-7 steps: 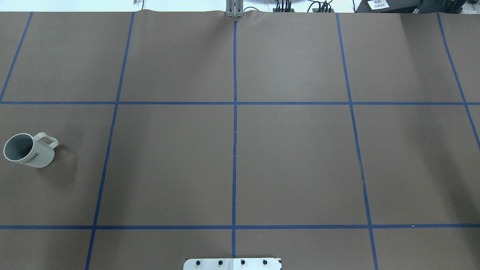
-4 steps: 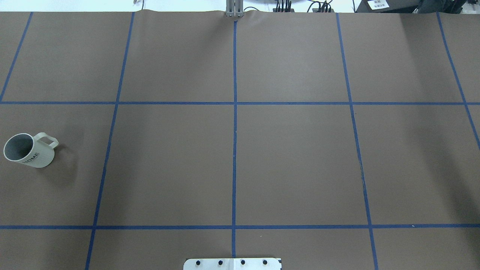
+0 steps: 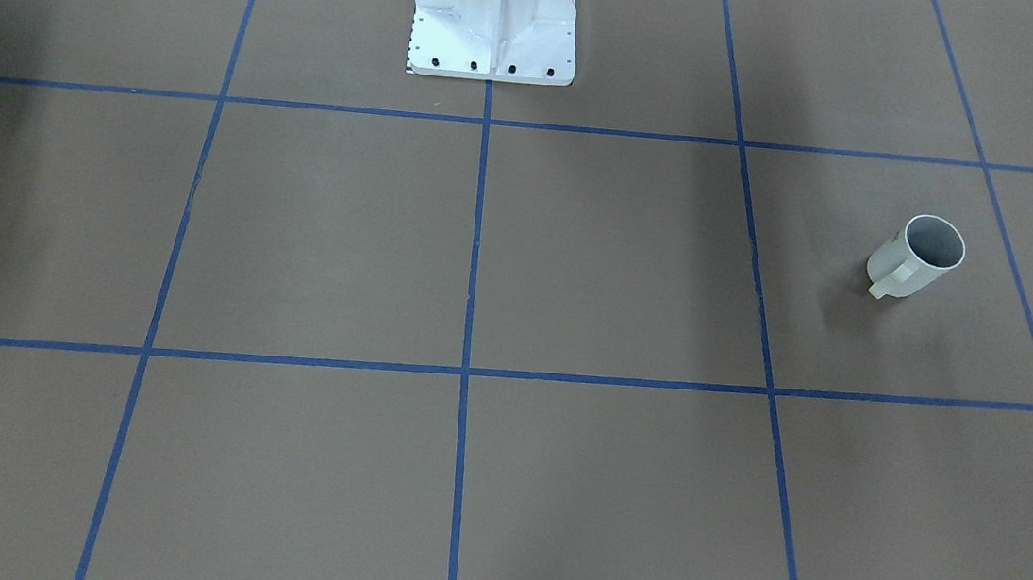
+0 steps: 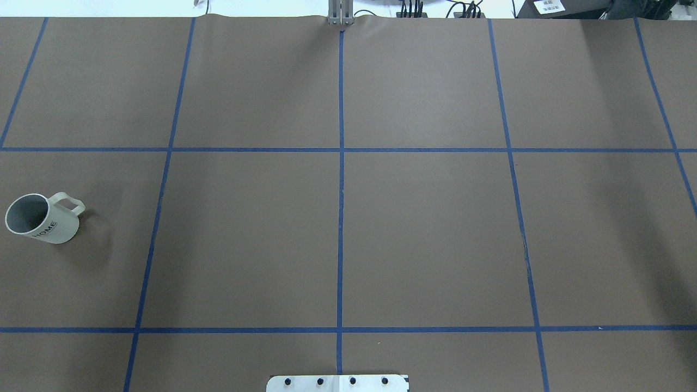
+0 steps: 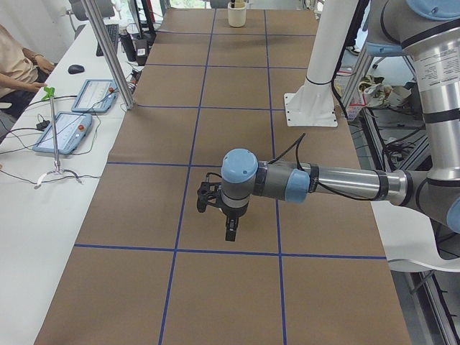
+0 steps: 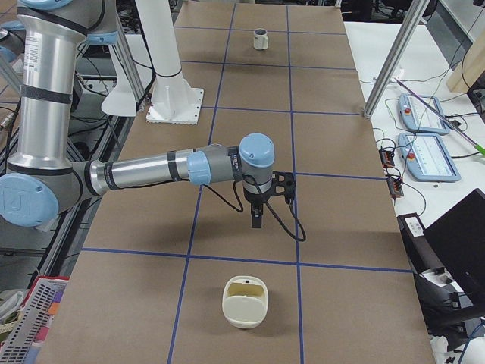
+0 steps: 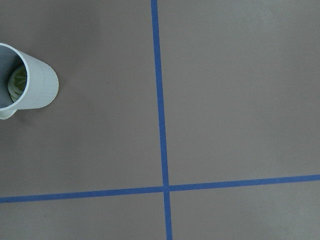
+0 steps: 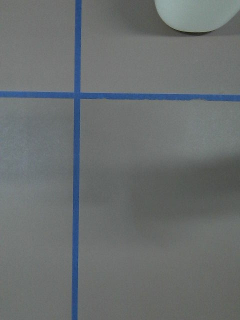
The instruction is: Left arm hands cup to right arm to dump lemon
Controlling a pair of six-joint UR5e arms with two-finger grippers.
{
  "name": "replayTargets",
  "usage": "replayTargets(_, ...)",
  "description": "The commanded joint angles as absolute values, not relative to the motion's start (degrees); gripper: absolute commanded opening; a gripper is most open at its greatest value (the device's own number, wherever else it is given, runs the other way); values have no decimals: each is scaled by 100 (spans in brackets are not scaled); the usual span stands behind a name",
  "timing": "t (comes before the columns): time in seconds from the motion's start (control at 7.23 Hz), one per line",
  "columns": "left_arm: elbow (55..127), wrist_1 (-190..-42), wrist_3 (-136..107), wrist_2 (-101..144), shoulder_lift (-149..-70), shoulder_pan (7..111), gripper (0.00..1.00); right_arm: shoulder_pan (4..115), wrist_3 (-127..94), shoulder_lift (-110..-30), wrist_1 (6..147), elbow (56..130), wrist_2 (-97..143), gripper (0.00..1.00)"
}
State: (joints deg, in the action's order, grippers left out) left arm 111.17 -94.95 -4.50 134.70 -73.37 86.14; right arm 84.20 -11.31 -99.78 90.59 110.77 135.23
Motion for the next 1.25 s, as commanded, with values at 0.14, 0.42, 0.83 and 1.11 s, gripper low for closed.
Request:
replayTargets(0.14,11109,-9518,-1006,13570,-7673,8017,100,8420,-1134,-9984,9053,11066,13719,100)
replayTargets(0.42,11092,-9850,-1613,13509,-7743,7368,100,8420,-1134,-9976,9035,11109,13720,100)
replayTargets(0.83,10804,-10081,-2654,13009,-8181,6330,100,8402,-1134,-9976,8886,11057,13711,100)
replayTargets(1.11,10408,-10299,-2610,13017,-8375,6328,99,8350,-1142,-9967,8886,11031,13711,100)
